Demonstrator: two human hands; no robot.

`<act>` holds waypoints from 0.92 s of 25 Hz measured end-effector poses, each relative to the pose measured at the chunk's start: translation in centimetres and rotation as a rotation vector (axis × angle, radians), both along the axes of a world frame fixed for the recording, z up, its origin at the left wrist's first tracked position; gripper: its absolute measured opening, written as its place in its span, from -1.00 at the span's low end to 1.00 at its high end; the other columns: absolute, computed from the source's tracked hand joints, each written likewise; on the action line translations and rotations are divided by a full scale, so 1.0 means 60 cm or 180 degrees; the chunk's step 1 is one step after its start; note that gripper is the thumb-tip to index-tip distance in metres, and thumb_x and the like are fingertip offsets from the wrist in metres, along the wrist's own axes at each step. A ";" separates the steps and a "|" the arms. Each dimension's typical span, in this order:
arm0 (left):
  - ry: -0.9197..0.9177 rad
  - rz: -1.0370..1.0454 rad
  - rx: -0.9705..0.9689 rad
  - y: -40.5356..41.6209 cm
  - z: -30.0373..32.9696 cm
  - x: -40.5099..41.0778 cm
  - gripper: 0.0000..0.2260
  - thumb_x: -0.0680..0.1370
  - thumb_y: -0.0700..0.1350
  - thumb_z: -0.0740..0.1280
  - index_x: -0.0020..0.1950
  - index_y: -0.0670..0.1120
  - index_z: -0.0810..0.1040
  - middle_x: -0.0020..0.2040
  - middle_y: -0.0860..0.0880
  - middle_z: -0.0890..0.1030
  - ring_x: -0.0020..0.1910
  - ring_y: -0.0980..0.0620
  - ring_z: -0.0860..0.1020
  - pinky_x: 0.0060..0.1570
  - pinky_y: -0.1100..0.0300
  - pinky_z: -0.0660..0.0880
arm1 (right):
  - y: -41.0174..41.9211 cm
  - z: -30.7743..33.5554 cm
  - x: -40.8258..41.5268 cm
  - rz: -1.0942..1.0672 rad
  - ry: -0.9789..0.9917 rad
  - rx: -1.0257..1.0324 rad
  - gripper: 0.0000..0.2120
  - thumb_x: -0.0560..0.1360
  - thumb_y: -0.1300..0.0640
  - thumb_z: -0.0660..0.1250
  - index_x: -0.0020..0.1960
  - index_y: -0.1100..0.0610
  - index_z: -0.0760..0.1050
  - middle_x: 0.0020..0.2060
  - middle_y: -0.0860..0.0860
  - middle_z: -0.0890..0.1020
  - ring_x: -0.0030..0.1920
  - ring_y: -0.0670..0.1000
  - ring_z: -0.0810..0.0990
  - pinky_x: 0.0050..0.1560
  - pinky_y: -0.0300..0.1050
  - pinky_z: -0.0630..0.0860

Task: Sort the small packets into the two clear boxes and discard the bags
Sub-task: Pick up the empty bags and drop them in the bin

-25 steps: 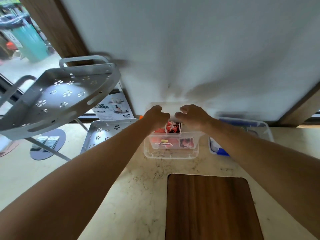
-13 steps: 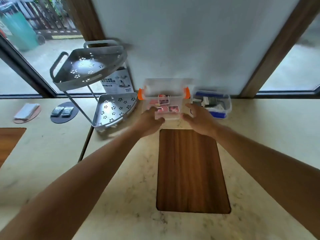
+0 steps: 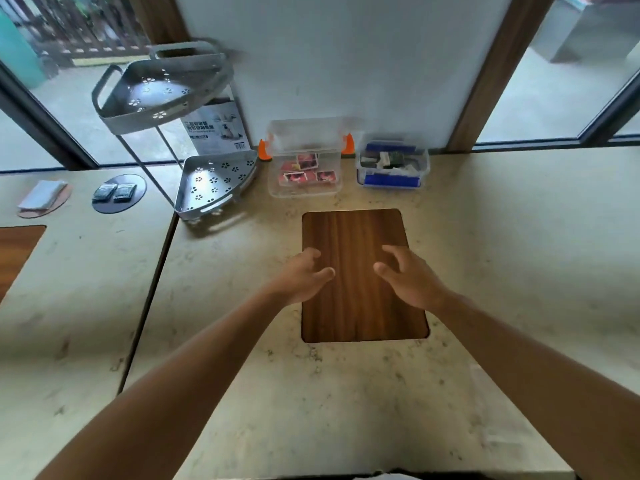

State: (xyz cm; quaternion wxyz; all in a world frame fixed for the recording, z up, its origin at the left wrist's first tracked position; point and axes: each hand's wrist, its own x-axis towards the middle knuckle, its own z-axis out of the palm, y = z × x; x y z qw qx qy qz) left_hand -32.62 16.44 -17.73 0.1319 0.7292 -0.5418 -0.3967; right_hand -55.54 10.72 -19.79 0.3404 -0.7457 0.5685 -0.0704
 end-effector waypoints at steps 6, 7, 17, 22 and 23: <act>0.0046 -0.0637 0.0239 -0.016 -0.049 -0.127 -0.43 0.62 0.15 0.25 0.56 -0.07 0.28 0.46 -0.11 0.48 0.38 -0.11 0.49 0.28 0.05 0.46 | 0.073 -0.046 -0.142 -0.0691 0.0200 0.0195 -0.44 0.63 -0.10 0.22 0.55 0.10 0.27 0.51 0.12 0.36 0.49 0.13 0.34 0.45 0.01 0.27; 0.0086 -0.0768 0.0327 -0.018 -0.058 -0.156 -0.43 0.62 0.15 0.25 0.56 -0.08 0.29 0.45 -0.11 0.49 0.37 -0.12 0.49 0.30 0.03 0.47 | 0.086 -0.052 -0.169 -0.0817 0.0228 0.0233 -0.44 0.62 -0.10 0.23 0.55 0.10 0.27 0.51 0.13 0.36 0.50 0.14 0.33 0.45 -0.01 0.26; 0.0009 -0.1809 0.0705 0.007 -0.132 -0.466 -0.47 0.61 0.07 0.31 0.52 -0.10 0.33 0.44 -0.18 0.49 0.36 -0.18 0.50 0.32 0.00 0.46 | 0.265 -0.130 -0.421 -0.2071 0.0196 0.0569 -0.48 0.55 -0.07 0.37 0.44 0.09 0.39 0.36 0.11 0.44 0.28 0.10 0.51 0.30 -0.04 0.45; -0.0308 -0.1887 0.0698 0.027 -0.158 -0.530 -0.46 0.53 0.01 0.38 0.47 -0.14 0.40 0.39 -0.21 0.51 0.28 -0.19 0.53 0.27 0.00 0.50 | 0.311 -0.188 -0.432 -0.2090 0.0065 0.0786 -0.50 0.48 -0.06 0.44 0.34 0.11 0.46 0.21 0.08 0.45 0.20 0.10 0.53 0.29 0.00 0.48; -0.0305 -0.1820 0.0733 0.026 -0.163 -0.533 -0.46 0.53 0.00 0.39 0.46 -0.14 0.41 0.37 -0.21 0.52 0.26 -0.18 0.54 0.24 0.02 0.51 | 0.315 -0.192 -0.432 -0.2064 0.0073 0.0746 -0.50 0.47 -0.06 0.45 0.33 0.11 0.47 0.19 0.08 0.45 0.20 0.12 0.52 0.29 0.02 0.48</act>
